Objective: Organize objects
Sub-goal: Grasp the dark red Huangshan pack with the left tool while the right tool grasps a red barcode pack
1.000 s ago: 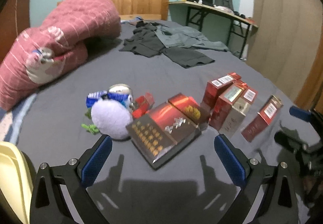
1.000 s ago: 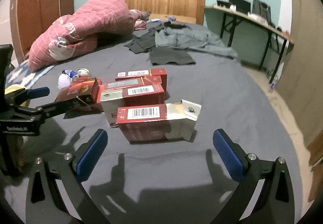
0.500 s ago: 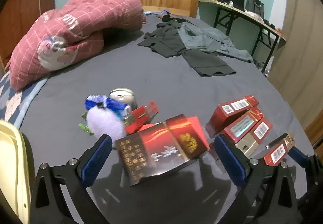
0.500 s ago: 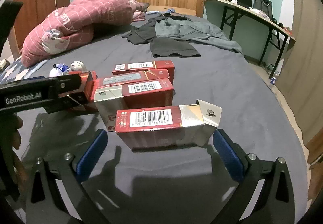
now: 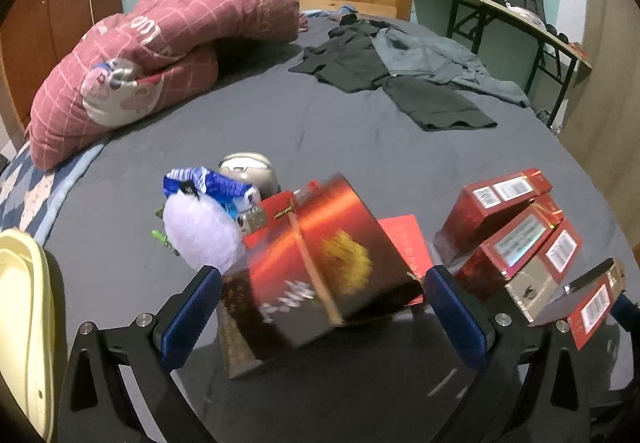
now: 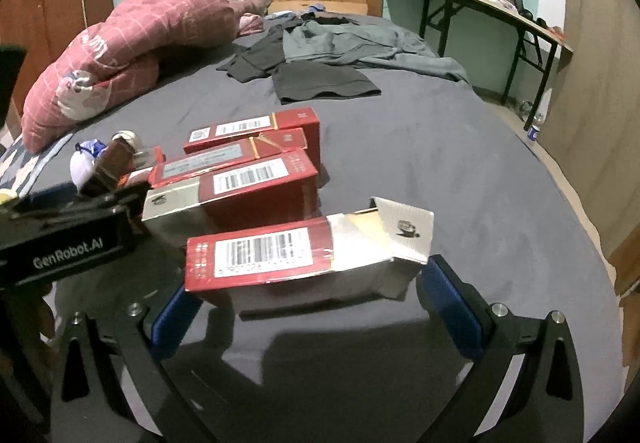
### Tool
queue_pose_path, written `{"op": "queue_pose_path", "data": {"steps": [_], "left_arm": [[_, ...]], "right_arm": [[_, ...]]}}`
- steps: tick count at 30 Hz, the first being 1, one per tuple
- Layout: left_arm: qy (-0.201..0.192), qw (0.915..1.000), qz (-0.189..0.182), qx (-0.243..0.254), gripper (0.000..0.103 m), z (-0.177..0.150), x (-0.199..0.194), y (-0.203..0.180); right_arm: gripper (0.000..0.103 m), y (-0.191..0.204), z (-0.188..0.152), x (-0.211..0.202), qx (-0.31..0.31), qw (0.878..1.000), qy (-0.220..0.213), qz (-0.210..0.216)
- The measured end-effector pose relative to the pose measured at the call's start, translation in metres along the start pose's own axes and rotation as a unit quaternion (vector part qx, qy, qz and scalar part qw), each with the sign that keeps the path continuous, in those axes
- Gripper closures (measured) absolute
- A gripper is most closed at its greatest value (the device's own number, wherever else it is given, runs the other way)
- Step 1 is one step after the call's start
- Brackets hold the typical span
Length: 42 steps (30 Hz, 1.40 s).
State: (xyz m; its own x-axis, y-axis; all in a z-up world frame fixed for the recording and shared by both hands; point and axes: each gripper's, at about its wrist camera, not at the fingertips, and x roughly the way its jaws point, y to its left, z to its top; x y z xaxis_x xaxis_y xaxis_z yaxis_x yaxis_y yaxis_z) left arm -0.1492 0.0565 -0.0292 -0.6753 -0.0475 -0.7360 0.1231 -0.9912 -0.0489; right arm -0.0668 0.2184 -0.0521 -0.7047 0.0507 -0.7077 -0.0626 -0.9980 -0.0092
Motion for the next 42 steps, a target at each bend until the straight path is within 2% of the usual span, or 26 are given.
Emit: {"op": "queue_pose_path", "data": {"steps": [4,9,14,18,21,23,26,28,30,34,37,42], "left_arm": [[0.001,0.9998,-0.015,-0.010,0.001,0.000,0.000,0.007],[-0.014,0.9992,-0.031,0.020,0.000,-0.007,-0.001,0.036],[0.016,0.9970,-0.073,0.020,0.000,-0.006,0.013,0.058],[-0.004,0.9964,-0.069,0.049,0.000,-0.012,0.006,0.062],[-0.018,0.9946,-0.087,0.054,0.000,-0.016,0.002,0.066],[-0.019,0.9920,-0.100,0.075,0.001,-0.016,0.003,0.065],[-0.013,0.9875,-0.109,0.113,0.010,-0.017,0.000,0.064],[-0.025,0.9853,-0.097,0.139,0.025,-0.021,-0.001,0.066],[-0.031,0.9839,-0.105,0.141,0.027,-0.023,-0.002,0.072],[-0.051,0.9816,-0.113,0.145,0.043,-0.028,-0.012,0.071],[-0.060,0.9794,-0.111,0.158,0.046,-0.030,-0.015,0.068],[-0.052,0.9793,-0.103,0.166,0.046,-0.026,-0.015,0.075]], "right_arm": [[0.000,-0.001,-0.001,0.001,0.003,1.000,0.002,0.003],[0.000,-0.001,-0.001,0.001,0.003,1.000,0.002,0.004],[0.000,-0.002,-0.001,-0.001,0.004,1.000,-0.002,0.005],[0.000,-0.003,0.000,0.001,0.007,1.000,0.000,0.009],[0.000,-0.003,0.000,0.002,0.010,1.000,0.002,0.012],[0.000,-0.004,0.000,0.001,0.010,1.000,0.002,0.014],[0.007,-0.002,0.000,0.003,0.006,1.000,0.005,0.016],[0.007,-0.001,0.000,0.004,0.005,1.000,0.003,0.017],[0.008,-0.003,-0.001,0.003,0.010,1.000,0.000,0.021],[0.009,-0.008,0.000,0.002,0.024,0.999,-0.004,0.023],[0.009,-0.011,0.000,0.002,0.033,0.999,-0.004,0.027],[0.009,-0.011,0.000,0.002,0.033,0.999,-0.004,0.027]]}}
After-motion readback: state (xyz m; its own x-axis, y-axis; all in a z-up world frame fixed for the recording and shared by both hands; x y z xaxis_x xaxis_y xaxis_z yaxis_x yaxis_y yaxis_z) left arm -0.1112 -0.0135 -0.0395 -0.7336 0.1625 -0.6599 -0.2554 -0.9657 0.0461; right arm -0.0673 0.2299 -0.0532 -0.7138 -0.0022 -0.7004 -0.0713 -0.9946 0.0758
